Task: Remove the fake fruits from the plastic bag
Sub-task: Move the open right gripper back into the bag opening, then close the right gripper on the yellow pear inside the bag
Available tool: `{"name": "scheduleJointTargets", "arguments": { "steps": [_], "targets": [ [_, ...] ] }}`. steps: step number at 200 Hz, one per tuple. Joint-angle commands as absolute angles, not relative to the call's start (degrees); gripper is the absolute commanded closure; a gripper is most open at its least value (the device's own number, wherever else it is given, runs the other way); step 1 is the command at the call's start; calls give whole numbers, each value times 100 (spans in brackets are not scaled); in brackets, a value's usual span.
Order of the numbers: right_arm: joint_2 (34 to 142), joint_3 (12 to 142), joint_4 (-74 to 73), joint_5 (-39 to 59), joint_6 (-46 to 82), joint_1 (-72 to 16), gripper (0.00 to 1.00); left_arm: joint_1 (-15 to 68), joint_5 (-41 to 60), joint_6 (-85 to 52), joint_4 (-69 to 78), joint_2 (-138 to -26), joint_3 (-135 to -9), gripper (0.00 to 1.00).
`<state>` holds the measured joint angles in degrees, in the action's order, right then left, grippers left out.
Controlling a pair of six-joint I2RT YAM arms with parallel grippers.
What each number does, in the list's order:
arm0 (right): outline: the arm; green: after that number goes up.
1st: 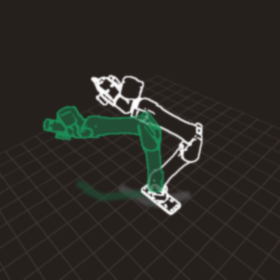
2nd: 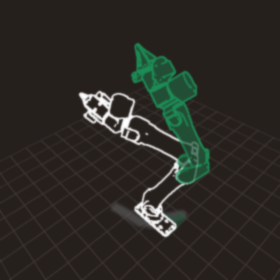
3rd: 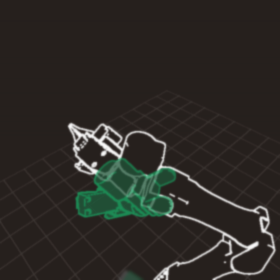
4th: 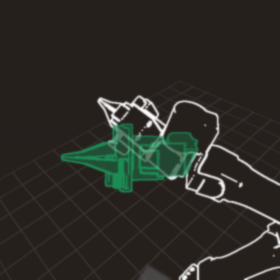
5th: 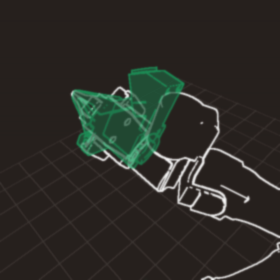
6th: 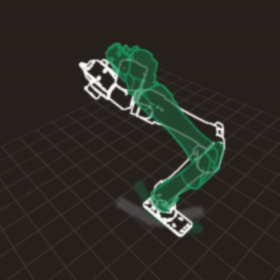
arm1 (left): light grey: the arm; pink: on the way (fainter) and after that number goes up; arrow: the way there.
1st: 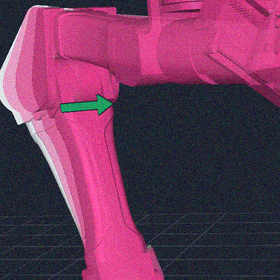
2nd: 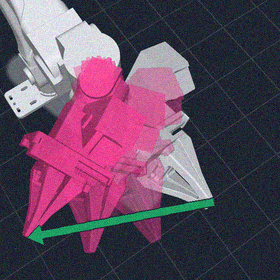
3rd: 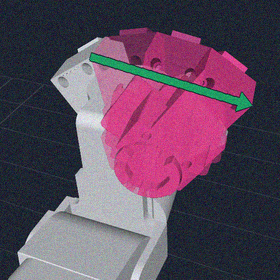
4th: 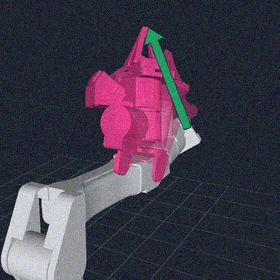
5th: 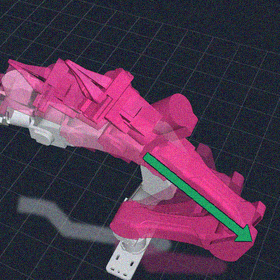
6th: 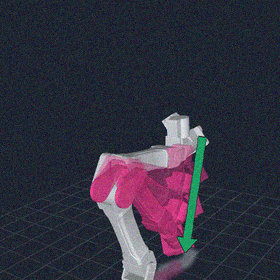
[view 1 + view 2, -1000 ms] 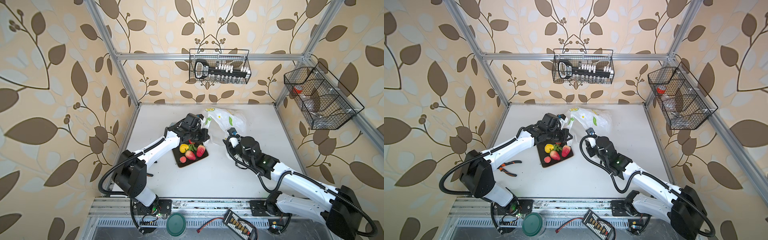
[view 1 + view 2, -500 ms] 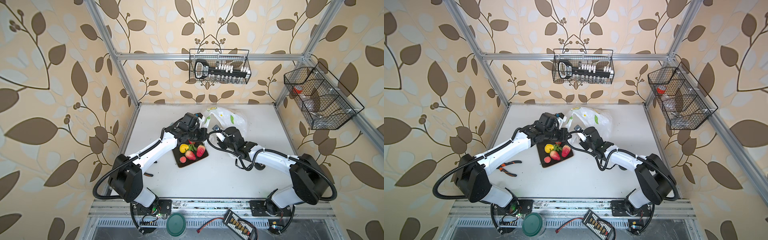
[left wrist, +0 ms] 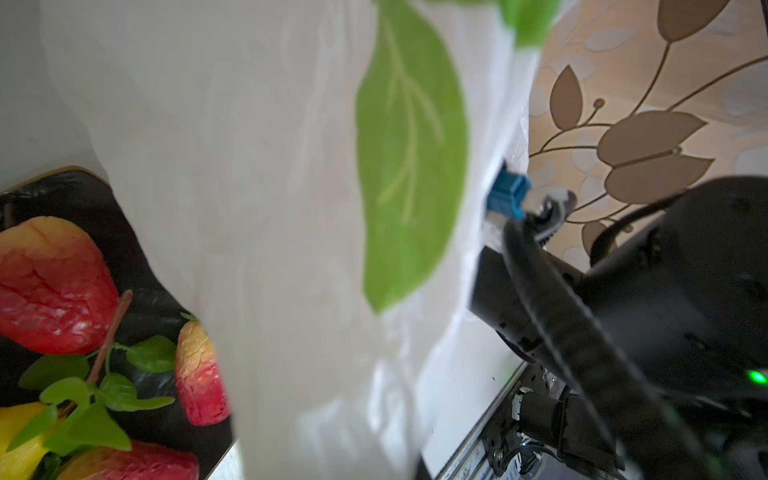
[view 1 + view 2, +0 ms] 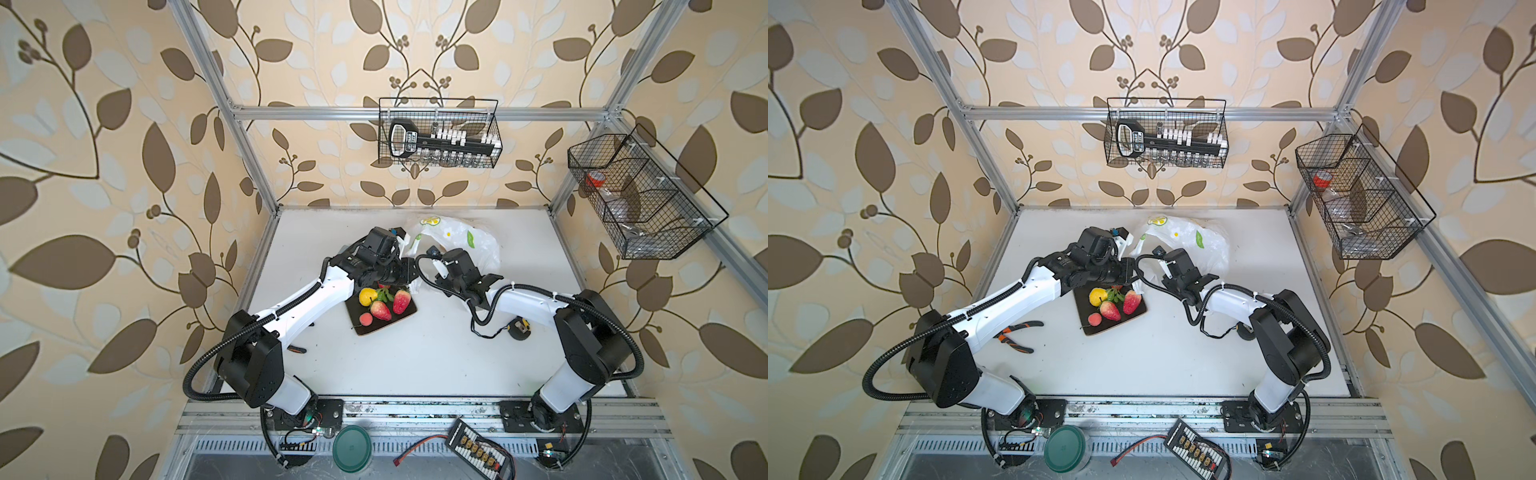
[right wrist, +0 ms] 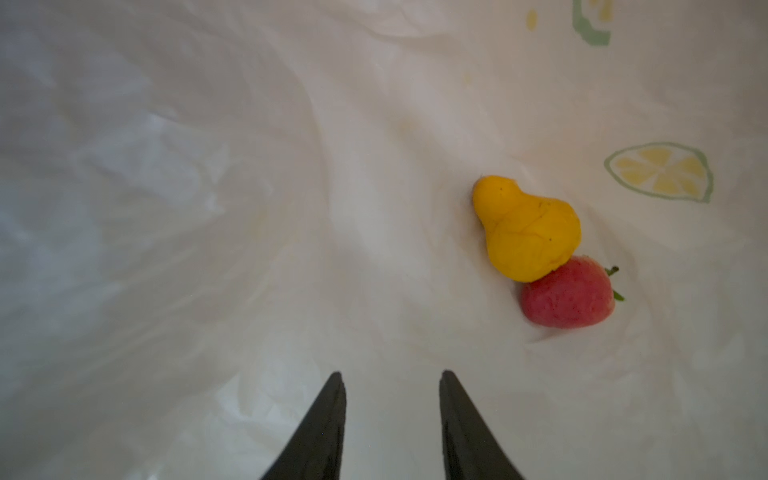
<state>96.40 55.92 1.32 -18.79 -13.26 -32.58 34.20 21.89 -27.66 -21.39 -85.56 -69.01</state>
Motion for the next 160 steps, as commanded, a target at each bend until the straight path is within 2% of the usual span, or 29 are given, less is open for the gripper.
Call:
{"name": "scheduleJointTargets", "arguments": {
  "steps": [1, 33, 85, 117, 160],
  "targets": [
    [9765, 5731, 685, -2205, -988, -3135, 58, 3533, 2202, -2764, -2000, -8315, -6858, 100],
    [9730, 5797, 974, -2169, -307, -2798, 46, 3623, 2242, -2808, -1932, -8306, -6849, 100],
    [9715, 5969, 962, -1654, 1541, -2357, 42, 4122, 2294, -2899, -1759, -8648, -7111, 100],
    [9767, 6128, 588, -1308, 2898, -2148, 30, 4379, 2293, -2821, -1859, -8858, -7340, 100],
    [10114, 6505, 185, -1063, 4243, -1833, 27, 4652, 2285, -2767, -1908, -9008, -7543, 100]
  ]
}}
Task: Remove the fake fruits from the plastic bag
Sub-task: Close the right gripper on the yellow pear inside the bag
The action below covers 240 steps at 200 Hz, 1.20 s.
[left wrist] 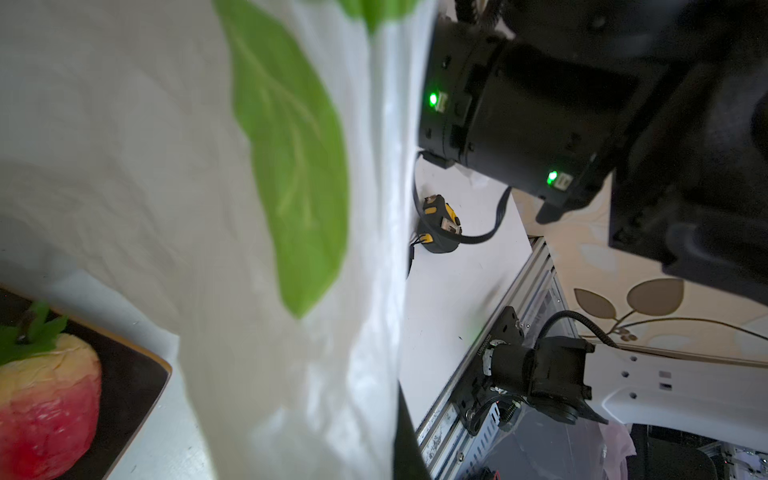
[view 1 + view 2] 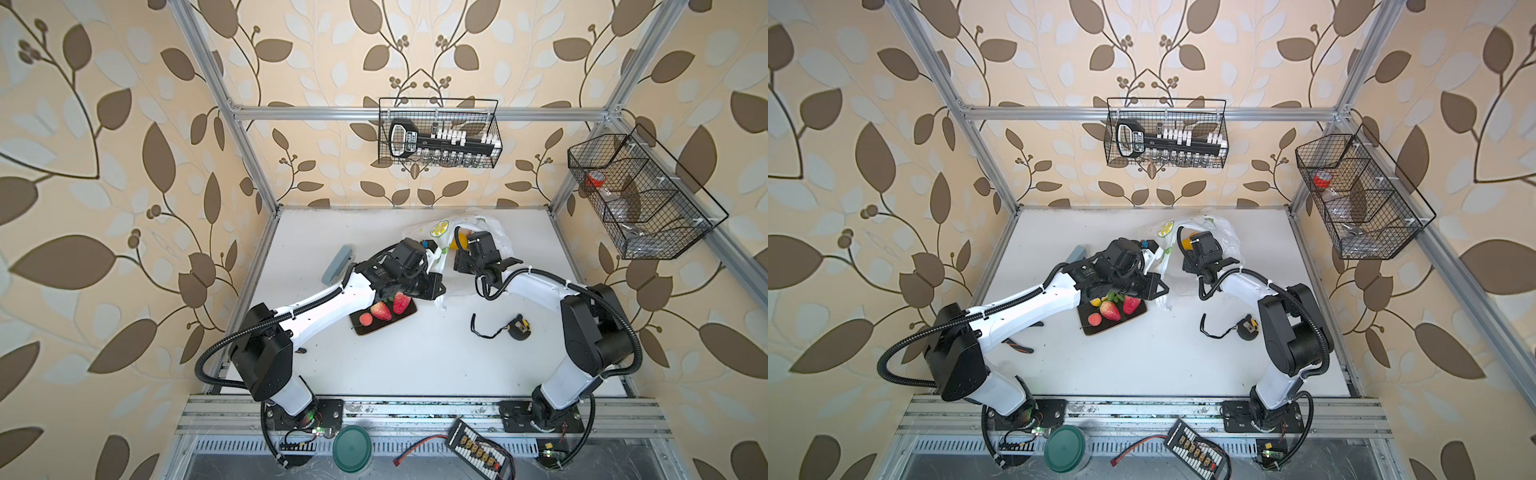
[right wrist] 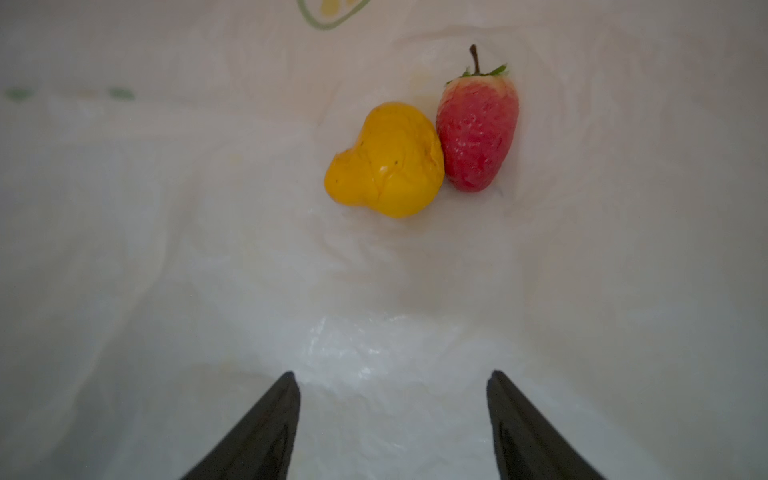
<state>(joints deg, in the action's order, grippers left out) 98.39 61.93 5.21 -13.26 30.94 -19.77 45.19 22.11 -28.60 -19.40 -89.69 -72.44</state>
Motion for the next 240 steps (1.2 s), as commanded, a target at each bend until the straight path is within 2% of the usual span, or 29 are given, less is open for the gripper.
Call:
{"name": "scheduleJointTargets", "arguments": {
  "steps": [1, 78, 136, 164, 214, 240],
  "targets": [
    [10124, 6518, 180, -1054, 4262, -1826, 27, 4655, 2290, -2768, -1908, -9013, -7546, 100],
    [11044, 7229, -43, -750, 5620, -1477, 20, 4947, 2328, -2680, -2032, -9158, -7693, 100],
    [11515, 7444, -189, -507, 5849, -1487, 17, 4958, 2395, -2661, -2058, -9213, -7706, 100],
    [11685, 7458, -167, -468, 5989, -1490, 20, 4967, 2413, -2663, -2082, -9252, -7727, 100],
    [11908, 7571, -228, -440, 5995, -1468, 32, 4966, 2397, -2628, -2176, -9273, -7769, 100],
    [11964, 7633, -263, -437, 5986, -1422, 31, 4971, 2364, -2611, -2207, -9267, -7752, 100]
  ]
}}
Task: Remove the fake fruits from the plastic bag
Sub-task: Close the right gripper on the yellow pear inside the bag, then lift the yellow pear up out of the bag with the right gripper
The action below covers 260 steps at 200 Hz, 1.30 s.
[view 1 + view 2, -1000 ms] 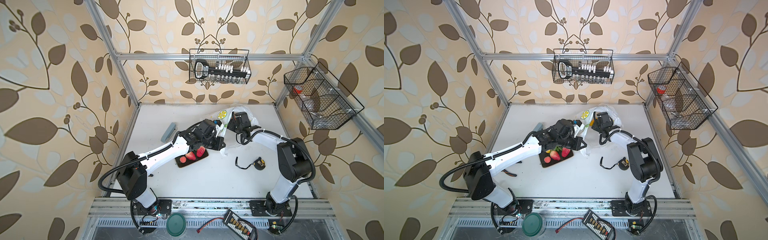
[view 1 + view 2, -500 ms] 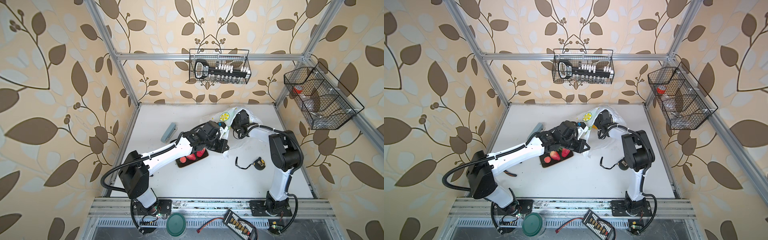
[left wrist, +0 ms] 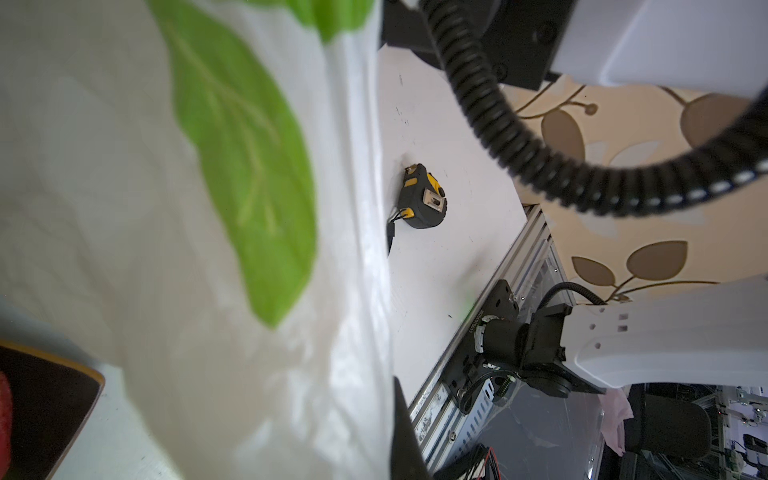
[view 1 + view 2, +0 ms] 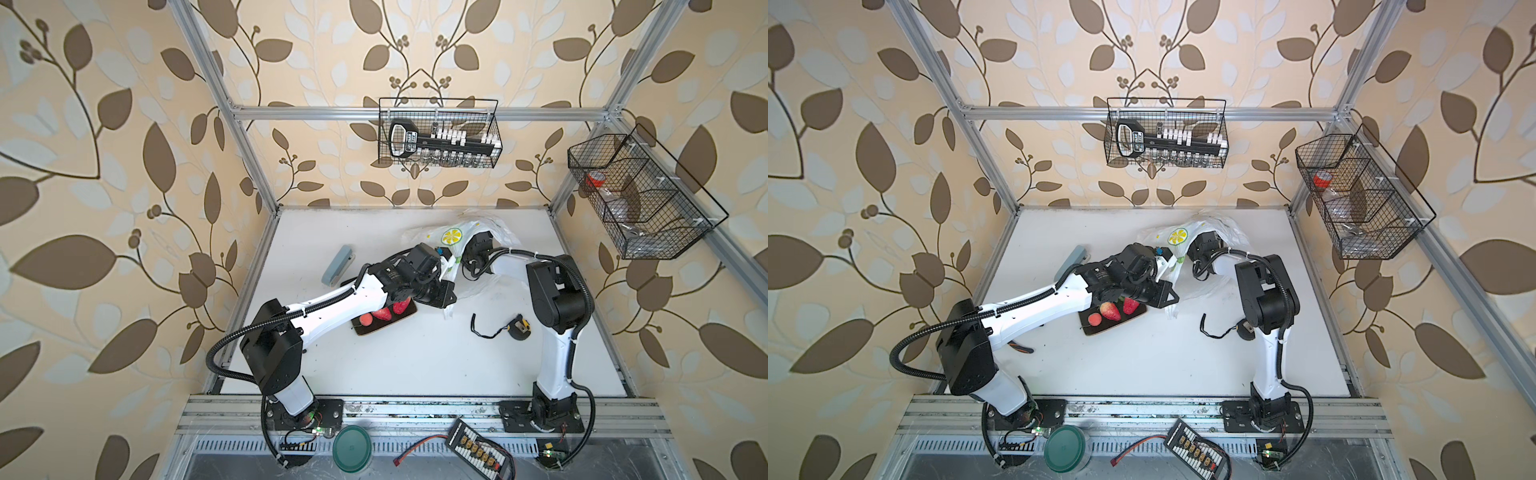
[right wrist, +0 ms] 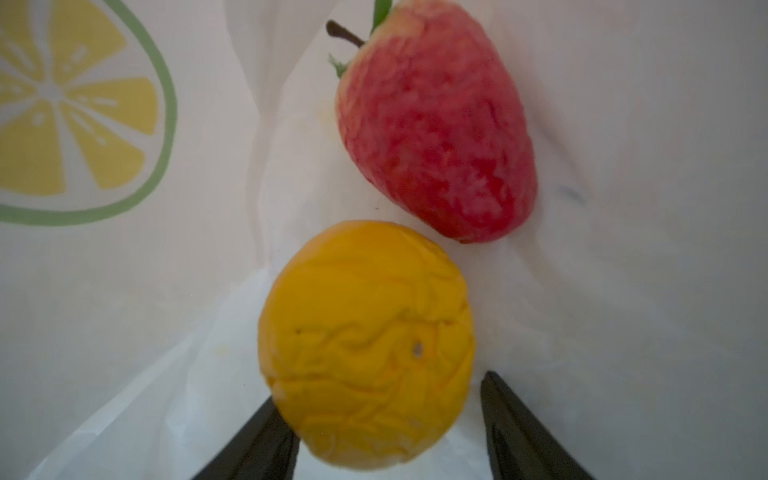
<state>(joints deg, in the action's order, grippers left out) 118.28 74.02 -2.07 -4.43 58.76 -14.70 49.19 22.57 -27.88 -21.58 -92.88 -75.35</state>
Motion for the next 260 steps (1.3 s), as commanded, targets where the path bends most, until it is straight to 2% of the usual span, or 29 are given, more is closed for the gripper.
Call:
{"name": "scheduleJointTargets", "arguments": {
  "steps": [1, 29, 57, 87, 136, 163, 231, 260],
  "targets": [
    [11967, 7635, -263, -434, 5985, -1423, 31, 4968, 2364, -2611, -2206, -9265, -7756, 100],
    [12039, 7752, -263, -473, 6000, -1370, 24, 4975, 2340, -2610, -2233, -9224, -7718, 100],
    [12184, 7840, -261, -475, 6171, -1285, 24, 4975, 2325, -2617, -2242, -9154, -7658, 100],
    [12286, 7869, -261, -470, 6306, -1229, 31, 4975, 2277, -2612, -2250, -9088, -7600, 100],
    [12151, 7703, -463, -338, 6256, -1218, 48, 4975, 2225, -2610, -2259, -9088, -7595, 100],
    [11825, 7397, -598, -210, 6093, -1219, 55, 4975, 2215, -2575, -2250, -9113, -7620, 100],
    [10477, 5838, -848, 130, 5300, -1216, 55, 4901, 1934, -2436, -2373, -9303, -7848, 100],
    [9810, 5235, -677, 273, 4588, -1218, 55, 4772, 1942, -2414, -2359, -9351, -7892, 100]
  ]
}}
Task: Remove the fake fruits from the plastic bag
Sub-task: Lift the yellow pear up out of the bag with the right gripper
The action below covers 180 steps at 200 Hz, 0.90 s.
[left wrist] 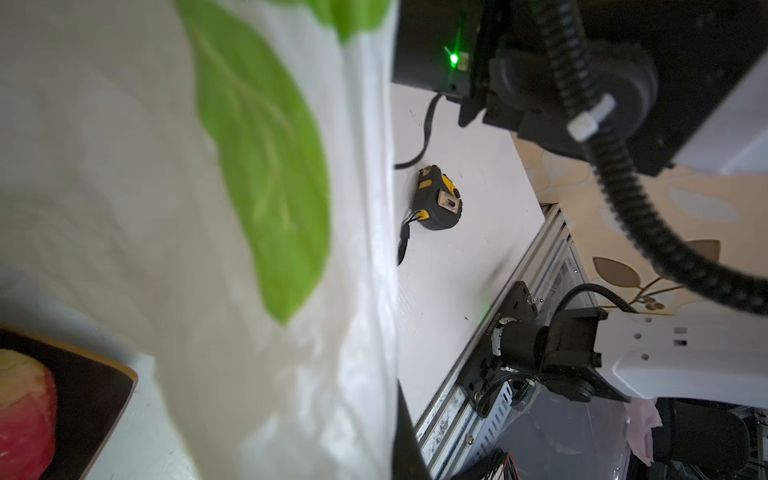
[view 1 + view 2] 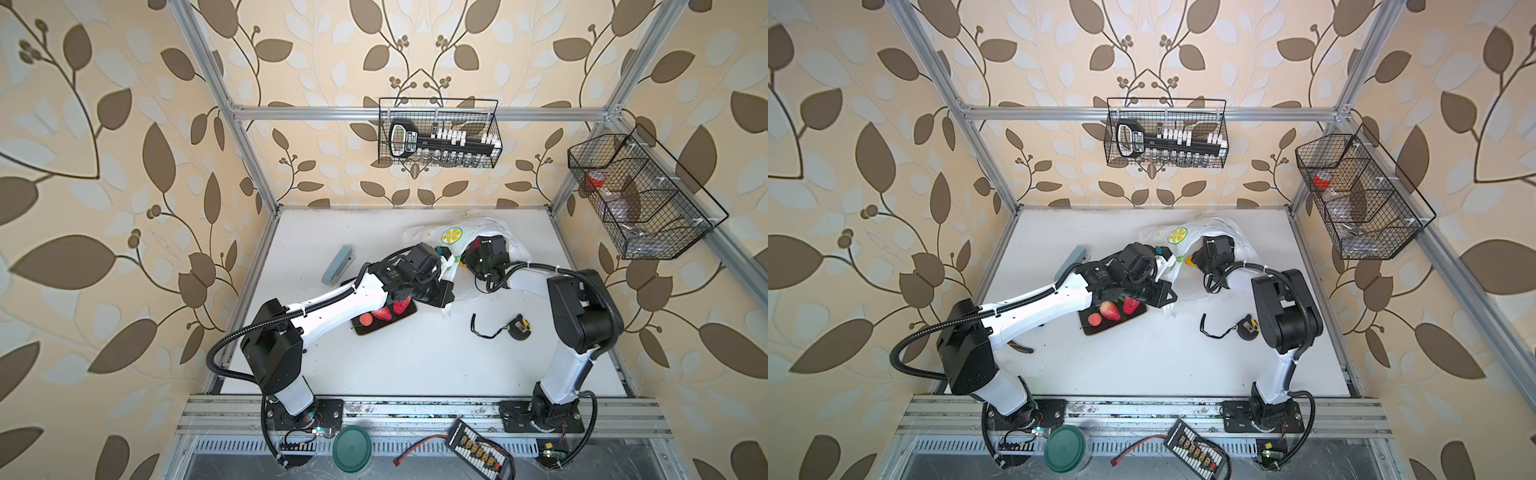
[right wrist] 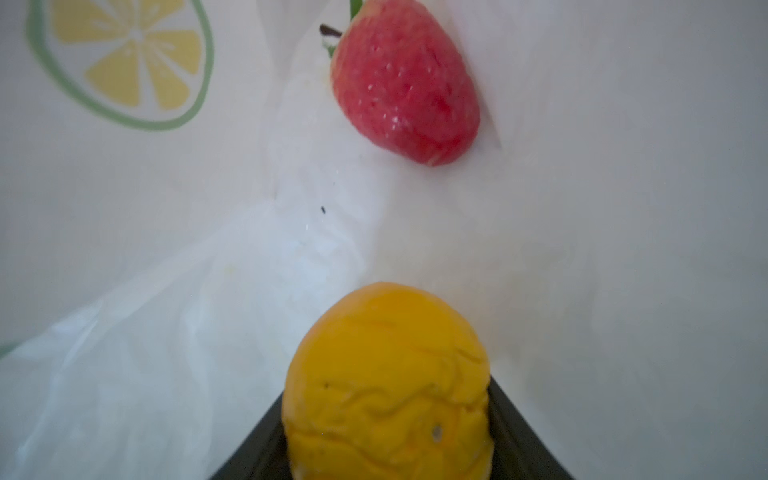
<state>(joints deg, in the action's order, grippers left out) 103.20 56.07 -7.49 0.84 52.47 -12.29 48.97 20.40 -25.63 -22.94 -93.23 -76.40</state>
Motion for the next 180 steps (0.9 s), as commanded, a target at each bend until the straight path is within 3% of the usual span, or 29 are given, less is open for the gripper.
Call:
{"name": "scheduleJointTargets", "arguments": {
  "steps": [1, 88, 180],
  "targets": [
    [9783, 5215, -672, 277, 4566, -1215, 55, 4768, 1942, -2411, -2357, -9351, -7892, 100],
    [7611, 3986, 535, 771, 3314, -1214, 54, 4301, 2024, -2325, -2234, -9606, -8069, 100],
    [5660, 3505, 1717, 1267, 3381, -1274, 55, 3957, 2160, -2338, -2066, -10048, -8049, 100]
  ]
}}
